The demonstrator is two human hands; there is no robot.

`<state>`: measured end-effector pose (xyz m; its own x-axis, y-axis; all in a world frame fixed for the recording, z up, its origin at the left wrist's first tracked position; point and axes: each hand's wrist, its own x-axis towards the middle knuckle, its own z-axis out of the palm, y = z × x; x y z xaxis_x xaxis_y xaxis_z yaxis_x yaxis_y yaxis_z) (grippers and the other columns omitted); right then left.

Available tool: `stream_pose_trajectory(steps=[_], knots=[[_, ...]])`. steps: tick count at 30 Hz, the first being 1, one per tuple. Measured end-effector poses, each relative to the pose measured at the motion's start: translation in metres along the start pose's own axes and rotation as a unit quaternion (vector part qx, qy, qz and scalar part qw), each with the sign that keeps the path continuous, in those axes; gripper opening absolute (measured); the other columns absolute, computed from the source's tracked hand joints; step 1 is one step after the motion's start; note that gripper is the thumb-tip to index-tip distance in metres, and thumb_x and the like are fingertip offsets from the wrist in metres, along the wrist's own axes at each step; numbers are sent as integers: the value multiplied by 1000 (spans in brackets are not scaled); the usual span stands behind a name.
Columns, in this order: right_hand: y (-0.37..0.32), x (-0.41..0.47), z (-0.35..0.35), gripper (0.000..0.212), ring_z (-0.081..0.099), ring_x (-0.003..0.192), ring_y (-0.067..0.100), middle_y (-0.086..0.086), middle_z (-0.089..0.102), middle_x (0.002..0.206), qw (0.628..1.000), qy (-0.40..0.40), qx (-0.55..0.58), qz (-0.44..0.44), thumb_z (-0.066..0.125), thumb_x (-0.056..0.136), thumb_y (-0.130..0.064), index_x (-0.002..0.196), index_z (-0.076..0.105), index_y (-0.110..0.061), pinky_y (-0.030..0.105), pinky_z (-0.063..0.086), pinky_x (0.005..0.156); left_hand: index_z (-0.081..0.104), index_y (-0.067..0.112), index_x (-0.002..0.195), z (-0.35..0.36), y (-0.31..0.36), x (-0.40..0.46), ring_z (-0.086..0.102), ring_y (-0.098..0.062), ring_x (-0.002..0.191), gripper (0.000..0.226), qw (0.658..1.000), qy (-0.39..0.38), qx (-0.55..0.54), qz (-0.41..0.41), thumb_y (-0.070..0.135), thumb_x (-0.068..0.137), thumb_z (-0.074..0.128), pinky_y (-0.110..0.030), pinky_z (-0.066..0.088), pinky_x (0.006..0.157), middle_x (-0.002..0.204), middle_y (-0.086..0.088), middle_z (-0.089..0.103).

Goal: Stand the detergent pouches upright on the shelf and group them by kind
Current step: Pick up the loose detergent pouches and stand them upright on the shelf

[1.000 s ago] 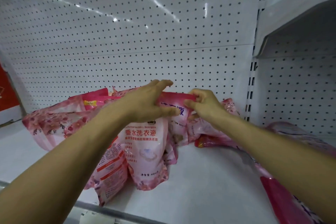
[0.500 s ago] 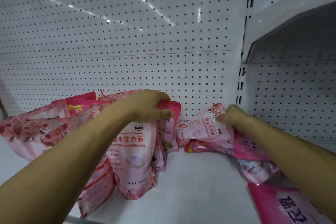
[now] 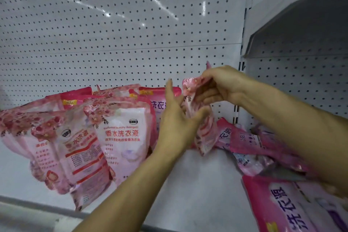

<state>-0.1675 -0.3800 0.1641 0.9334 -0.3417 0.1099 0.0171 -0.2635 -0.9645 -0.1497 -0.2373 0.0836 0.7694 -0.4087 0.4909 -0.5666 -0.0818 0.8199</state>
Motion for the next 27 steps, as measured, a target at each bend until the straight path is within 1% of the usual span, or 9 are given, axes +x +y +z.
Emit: stream_pose_trajectory(steps=[2,4,6,10,13,16,20,24,27], knots=[[4,-10,-3,23,74,65,24,16,75,78,999,-37,-11,-5,55,93,-16,88,70,0,28,60,59,44,20,142,10,-9,-3,70,-16,105,55,991,61,-115,-18,23,92,67,-47,55,95,117,-1,72],[12,-18,-12,40,75,77,28,18,76,87,997,-77,-6,-6,55,95,-39,93,67,-1,33,60,69,68,12,106,13,-14,-5,74,-21,93,13,988,108,-109,-19,16,97,59,-50,58,86,97,-4,77],[25,-21,-27,48,75,83,30,17,76,91,997,-74,-34,-11,49,94,-51,90,64,-6,38,58,77,68,16,87,11,-17,-10,75,-20,84,16,985,128,-108,-40,19,99,58,-42,62,77,86,-4,77],[73,-4,-54,31,68,75,23,11,73,86,980,1,-197,14,57,96,-31,90,67,-2,36,56,76,61,18,82,-2,-28,-24,71,0,62,15,984,128,-106,-66,20,97,59,-13,53,52,68,8,73],[113,20,-60,32,56,73,23,11,61,85,943,7,-323,85,63,93,-24,104,64,6,33,50,66,63,11,86,-12,-32,-32,71,-4,60,12,976,150,-129,-93,18,96,60,-13,51,49,66,5,73],[131,37,-54,32,58,78,20,11,62,99,912,19,-388,130,67,89,-24,109,59,1,32,51,70,66,9,93,-18,-31,-39,73,-7,68,10,974,165,-126,-92,17,96,60,-13,52,51,73,5,75],[135,54,-49,29,52,59,15,7,54,76,919,28,-364,148,75,82,-15,97,54,-1,27,43,50,66,10,98,-20,-32,-50,73,-6,72,12,972,180,-114,-96,21,95,62,-16,55,54,78,7,77],[138,57,-49,21,55,54,18,8,58,69,931,-1,-332,155,77,80,-13,88,62,-2,27,45,53,65,5,95,-25,-33,-60,74,-9,72,17,968,206,-104,-102,22,94,63,-18,56,55,77,6,77],[126,47,-53,6,63,51,14,14,67,74,960,-21,-262,93,72,83,-10,88,69,-10,24,50,52,61,2,89,-32,-30,-70,72,-6,66,21,961,241,-97,-96,23,93,63,-15,53,51,74,4,75]])
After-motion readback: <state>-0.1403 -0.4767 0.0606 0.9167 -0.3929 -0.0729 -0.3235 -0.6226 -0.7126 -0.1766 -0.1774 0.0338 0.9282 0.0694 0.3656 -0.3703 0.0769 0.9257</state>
